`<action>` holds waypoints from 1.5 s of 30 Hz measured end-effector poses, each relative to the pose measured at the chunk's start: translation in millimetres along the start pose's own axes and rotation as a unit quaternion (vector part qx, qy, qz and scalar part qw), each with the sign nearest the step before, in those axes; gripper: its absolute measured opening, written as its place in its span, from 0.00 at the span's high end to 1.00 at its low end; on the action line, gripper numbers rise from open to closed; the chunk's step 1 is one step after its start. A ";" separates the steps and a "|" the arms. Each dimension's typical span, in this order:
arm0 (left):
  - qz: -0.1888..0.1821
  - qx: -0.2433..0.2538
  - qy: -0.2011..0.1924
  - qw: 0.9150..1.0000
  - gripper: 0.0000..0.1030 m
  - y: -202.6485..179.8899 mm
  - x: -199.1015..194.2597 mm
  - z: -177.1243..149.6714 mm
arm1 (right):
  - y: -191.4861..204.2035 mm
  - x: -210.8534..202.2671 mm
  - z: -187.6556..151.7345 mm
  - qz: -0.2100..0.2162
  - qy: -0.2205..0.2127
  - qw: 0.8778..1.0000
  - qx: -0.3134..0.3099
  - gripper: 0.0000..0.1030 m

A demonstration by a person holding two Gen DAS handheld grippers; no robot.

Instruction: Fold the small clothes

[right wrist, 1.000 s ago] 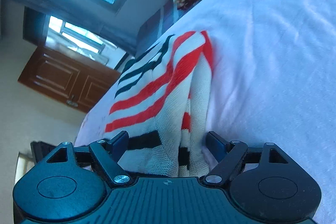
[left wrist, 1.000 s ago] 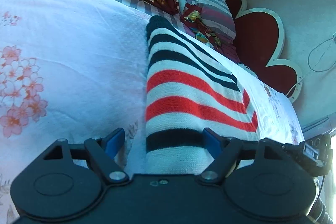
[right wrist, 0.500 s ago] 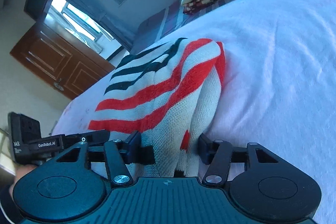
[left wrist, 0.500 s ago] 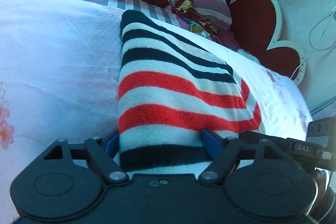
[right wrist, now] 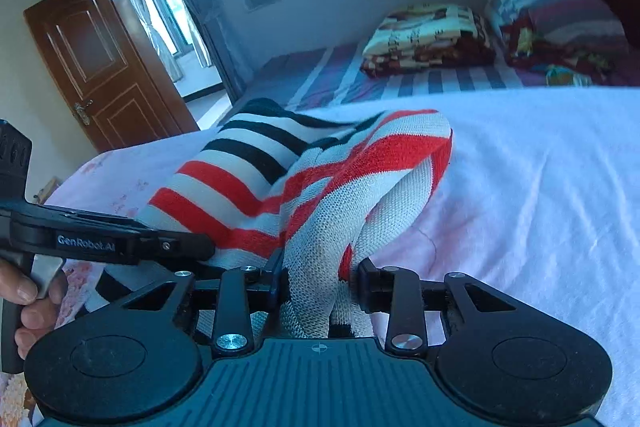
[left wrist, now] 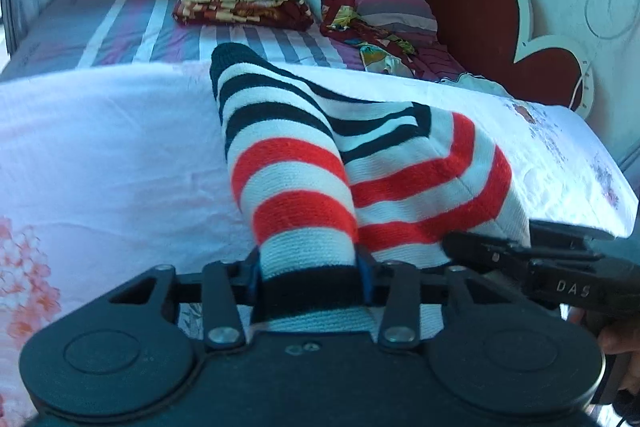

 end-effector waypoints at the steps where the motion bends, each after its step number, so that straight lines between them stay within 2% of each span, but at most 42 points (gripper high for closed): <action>1: 0.002 0.006 -0.001 1.000 0.62 -3.2 -3.0 0.1 | 5.7 -2.3 0.8 0.000 -0.003 1.000 -0.007 0.67; 9: -0.010 -0.001 -0.034 0.999 0.62 -9.2 -35.0 -3.9 | 51.7 -28.9 8.4 -0.008 -0.028 0.998 -0.059 0.67; 16: -0.002 0.003 -0.051 0.999 0.62 20.0 -74.7 -21.7 | 110.4 -23.7 -6.0 -0.005 -0.033 0.996 -0.078 0.67; 22: 0.029 -0.004 -0.048 0.998 0.62 85.8 -128.3 -62.1 | 202.4 18.4 -37.2 0.021 -0.018 0.996 -0.090 0.67; 29: 0.069 -0.022 -0.031 0.997 0.62 179.3 -189.1 -119.3 | 321.8 89.6 -94.5 0.053 0.010 0.994 -0.100 0.67; 33: 0.083 -0.025 -0.022 0.996 0.62 217.1 -208.4 -141.9 | 361.7 126.5 -123.8 0.064 0.025 0.993 -0.095 0.67; 36: 0.073 -0.031 -0.009 0.997 0.62 237.3 -205.1 -160.9 | 367.2 152.3 -143.9 0.055 0.044 0.995 -0.078 0.67; 38: 0.063 -0.034 -0.001 0.997 0.56 247.8 -195.6 -174.5 | 351.9 171.2 -158.8 0.027 0.057 0.996 -0.061 0.66; 40: 0.045 -0.062 -0.021 0.997 0.38 258.6 -193.7 -183.7 | 331.9 181.5 -164.1 0.037 0.061 0.997 -0.010 0.65; 42: 0.056 -0.078 -0.030 0.995 0.22 266.8 -193.1 -190.9 | 327.2 186.4 -161.4 0.046 0.061 0.997 0.014 0.63; 45: 0.019 -0.130 -0.056 0.990 0.22 283.1 -203.6 -204.7 | 332.3 189.5 -155.7 0.037 0.063 0.997 0.006 0.56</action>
Point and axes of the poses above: each gripper's, at about its wrist camera, not at the fingertips, and x roughly the way its jaws point, y to its left, z to its top, the point moved 5 cm from there along x, roughly the way its jaws point, and after that the axes turned 13 degrees about x, right-handed, at the moved point
